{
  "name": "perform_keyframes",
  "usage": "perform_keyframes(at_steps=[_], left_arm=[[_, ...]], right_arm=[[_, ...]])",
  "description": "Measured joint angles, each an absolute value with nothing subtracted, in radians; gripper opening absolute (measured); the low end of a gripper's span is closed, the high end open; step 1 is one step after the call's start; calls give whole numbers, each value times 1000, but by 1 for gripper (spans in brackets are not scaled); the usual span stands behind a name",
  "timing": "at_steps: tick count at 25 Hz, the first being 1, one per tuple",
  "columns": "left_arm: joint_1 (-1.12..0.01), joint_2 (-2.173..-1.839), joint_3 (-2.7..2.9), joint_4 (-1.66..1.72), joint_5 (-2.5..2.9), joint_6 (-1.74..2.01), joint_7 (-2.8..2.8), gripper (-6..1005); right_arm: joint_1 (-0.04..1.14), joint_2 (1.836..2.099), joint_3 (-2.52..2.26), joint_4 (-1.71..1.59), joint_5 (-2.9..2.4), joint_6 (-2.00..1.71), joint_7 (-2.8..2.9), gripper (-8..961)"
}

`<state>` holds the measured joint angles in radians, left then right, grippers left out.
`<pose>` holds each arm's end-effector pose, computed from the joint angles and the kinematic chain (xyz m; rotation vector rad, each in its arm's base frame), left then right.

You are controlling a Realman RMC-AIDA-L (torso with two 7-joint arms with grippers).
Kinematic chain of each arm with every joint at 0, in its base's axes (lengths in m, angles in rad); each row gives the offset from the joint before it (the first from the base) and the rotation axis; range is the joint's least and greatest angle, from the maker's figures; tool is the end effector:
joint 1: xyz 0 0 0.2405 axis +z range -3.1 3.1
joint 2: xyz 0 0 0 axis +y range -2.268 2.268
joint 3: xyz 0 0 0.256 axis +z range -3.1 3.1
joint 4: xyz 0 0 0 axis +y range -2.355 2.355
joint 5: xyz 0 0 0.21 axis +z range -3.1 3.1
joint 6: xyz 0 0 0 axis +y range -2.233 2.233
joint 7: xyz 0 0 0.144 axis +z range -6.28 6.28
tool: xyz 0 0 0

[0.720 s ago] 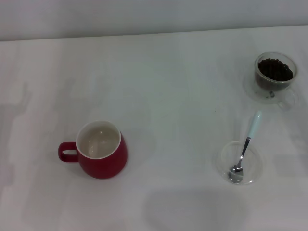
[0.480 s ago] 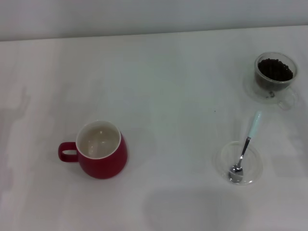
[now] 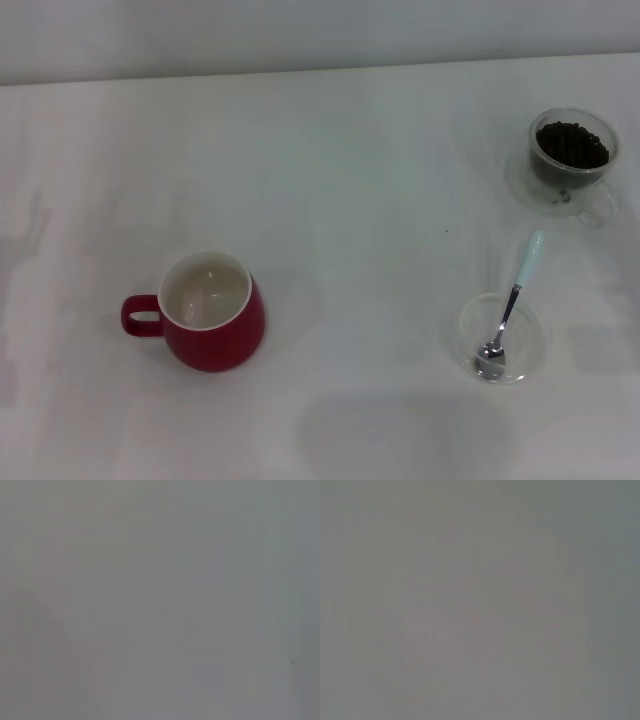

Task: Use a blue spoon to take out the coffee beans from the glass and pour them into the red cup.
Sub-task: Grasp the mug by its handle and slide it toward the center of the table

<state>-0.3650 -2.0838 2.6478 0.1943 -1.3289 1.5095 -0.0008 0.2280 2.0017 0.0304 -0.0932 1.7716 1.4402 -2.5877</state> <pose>-0.3206 0.2926 0.0120 -1.3687 -0.3402 -0.7925 0.4165 0.2386 0.0885 -1.3014 0.6296 0.7829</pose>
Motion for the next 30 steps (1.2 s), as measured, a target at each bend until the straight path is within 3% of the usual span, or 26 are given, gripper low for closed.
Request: perform_keyframes(at_steps=[30], left_arm=[[-413,-2081,2646,190,-1339,1468,-2,892]], right_arm=[[270,2005,29,-54,1770,1405,-2600,876]])
